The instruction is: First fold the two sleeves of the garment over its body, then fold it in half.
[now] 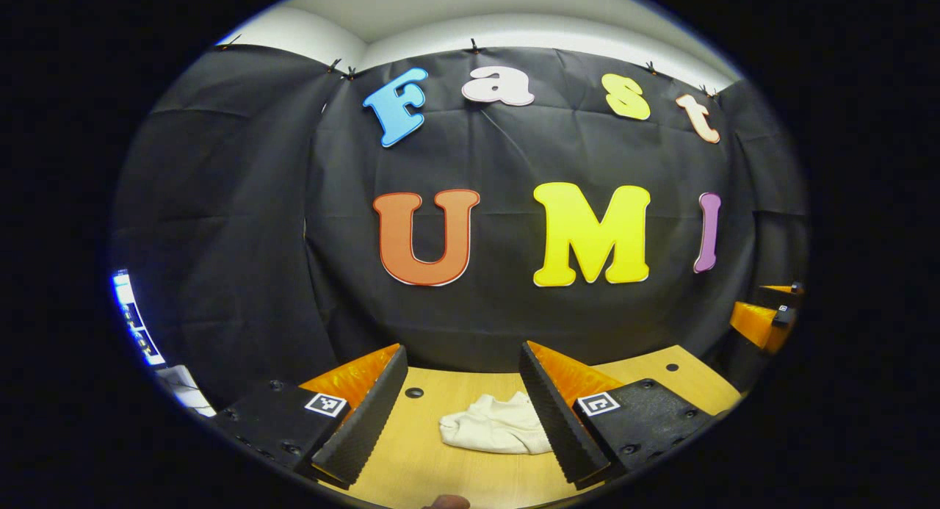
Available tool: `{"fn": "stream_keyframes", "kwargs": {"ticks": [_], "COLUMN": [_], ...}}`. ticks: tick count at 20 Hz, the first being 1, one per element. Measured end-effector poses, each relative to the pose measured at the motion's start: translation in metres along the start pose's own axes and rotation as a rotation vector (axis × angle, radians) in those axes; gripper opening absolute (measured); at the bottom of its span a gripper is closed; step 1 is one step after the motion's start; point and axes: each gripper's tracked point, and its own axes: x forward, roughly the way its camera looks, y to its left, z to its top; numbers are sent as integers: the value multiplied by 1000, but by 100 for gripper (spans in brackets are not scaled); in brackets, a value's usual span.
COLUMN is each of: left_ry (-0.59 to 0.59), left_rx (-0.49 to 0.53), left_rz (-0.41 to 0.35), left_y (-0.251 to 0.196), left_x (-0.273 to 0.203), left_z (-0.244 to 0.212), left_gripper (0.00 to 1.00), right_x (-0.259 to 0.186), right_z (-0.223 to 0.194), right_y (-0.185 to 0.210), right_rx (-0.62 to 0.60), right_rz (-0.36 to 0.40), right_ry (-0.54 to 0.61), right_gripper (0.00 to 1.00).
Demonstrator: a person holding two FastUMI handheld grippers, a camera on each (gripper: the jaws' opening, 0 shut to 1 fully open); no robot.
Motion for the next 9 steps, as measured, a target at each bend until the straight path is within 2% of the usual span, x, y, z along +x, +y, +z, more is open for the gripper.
{"fn": "stream_keyframes", "kwargs": {"ticks": [3,4,5,9], "left_ry": [29,25,25,27], "left_rx": [-30,-19,-14,-17], "left_rz": [-10,-31,-47,-28], "left_y": [-8,-10,-13,-8], "left_x": [-13,-22,-23,-26], "left_z": [-14,-22,-24,-27], "left_gripper": [98,98,98,98], "right_x": [-27,-39,-41,-32], "right_z": [-2,-1,-5,-19], "right_y": [12,25,35,57], "right_rx": [0,-63,-88,-90], "right_rz": [14,48,68,120], "right_ry": [-41,-96,-97,-47], "right_gripper": [96,95,95,94]}}
